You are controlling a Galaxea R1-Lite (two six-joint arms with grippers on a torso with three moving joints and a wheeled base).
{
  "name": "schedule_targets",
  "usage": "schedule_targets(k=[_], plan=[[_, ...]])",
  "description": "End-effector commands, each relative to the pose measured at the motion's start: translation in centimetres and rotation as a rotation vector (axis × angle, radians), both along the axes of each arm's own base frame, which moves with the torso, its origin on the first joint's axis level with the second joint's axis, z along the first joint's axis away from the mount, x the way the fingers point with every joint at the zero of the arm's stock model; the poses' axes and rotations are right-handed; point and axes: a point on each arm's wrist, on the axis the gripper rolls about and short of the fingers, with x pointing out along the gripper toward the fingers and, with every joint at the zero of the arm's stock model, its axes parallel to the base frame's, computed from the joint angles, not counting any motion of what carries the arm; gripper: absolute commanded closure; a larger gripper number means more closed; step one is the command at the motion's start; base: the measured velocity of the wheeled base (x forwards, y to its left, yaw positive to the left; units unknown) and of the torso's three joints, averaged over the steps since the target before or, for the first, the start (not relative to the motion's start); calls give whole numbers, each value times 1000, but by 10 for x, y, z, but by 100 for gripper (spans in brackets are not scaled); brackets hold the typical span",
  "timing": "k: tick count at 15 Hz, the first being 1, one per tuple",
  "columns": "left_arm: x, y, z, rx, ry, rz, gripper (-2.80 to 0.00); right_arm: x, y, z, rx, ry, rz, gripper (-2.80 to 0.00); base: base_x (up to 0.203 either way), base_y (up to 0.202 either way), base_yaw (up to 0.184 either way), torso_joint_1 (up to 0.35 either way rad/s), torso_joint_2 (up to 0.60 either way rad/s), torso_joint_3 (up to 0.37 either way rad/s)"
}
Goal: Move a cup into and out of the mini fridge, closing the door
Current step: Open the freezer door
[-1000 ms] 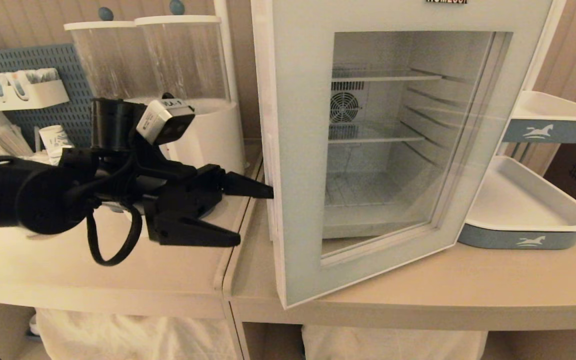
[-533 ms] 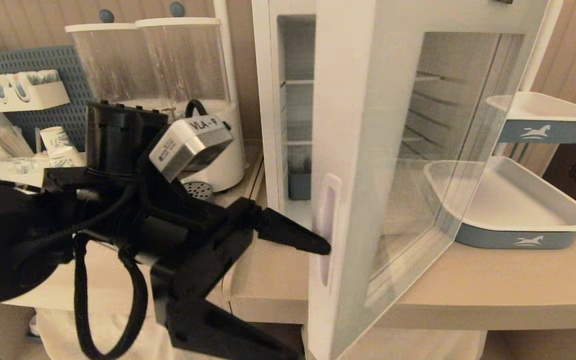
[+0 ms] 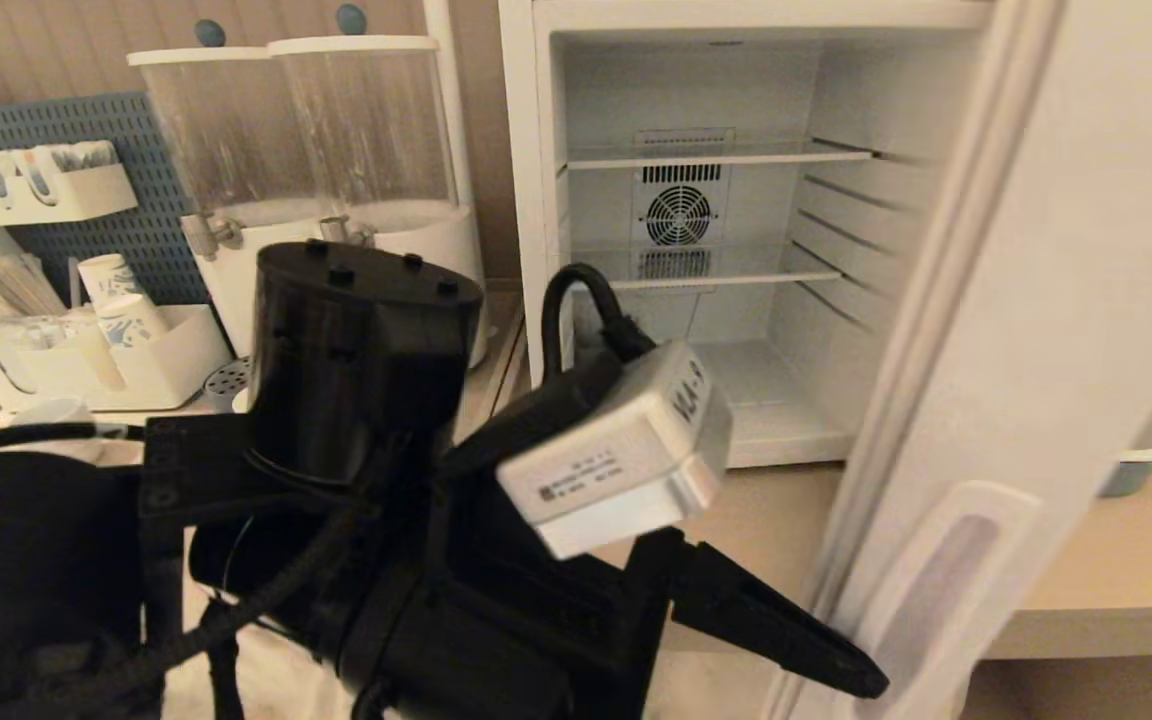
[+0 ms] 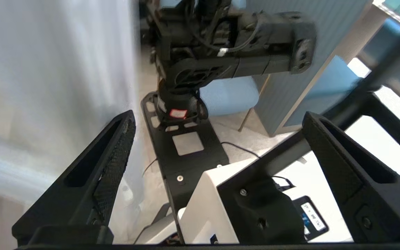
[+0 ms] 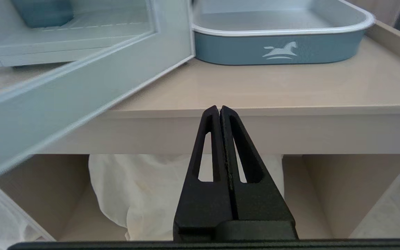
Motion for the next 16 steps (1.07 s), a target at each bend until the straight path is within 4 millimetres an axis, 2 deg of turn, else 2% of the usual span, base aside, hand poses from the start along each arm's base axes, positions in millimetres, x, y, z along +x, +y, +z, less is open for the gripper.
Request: schedule_targets(k=[1, 3, 8, 11, 13, 16], plan=[[-9, -7, -3, 9, 7, -43, -280, 0, 0, 0, 0, -1, 0, 0, 0, 0, 0, 0, 0, 0], [-29, -12, -2, 6, 1, -108, -280, 0, 0, 0, 0, -1, 0, 0, 0, 0, 0, 0, 0, 0], [-54, -15, -4, 10, 2, -194, -280, 0, 0, 0, 0, 0, 0, 0, 0, 0, 0, 0, 0, 0], [-79, -17, -2, 6, -2, -284, -280, 0, 0, 0, 0, 0, 0, 0, 0, 0, 0, 0, 0, 0], [-98, -12, -1, 0, -6, -348, -280, 0, 0, 0, 0, 0, 0, 0, 0, 0, 0, 0, 0, 0], [-103, 1, 2, -22, -23, -355, -280, 0, 0, 0, 0, 1, 0, 0, 0, 0, 0, 0, 0, 0]])
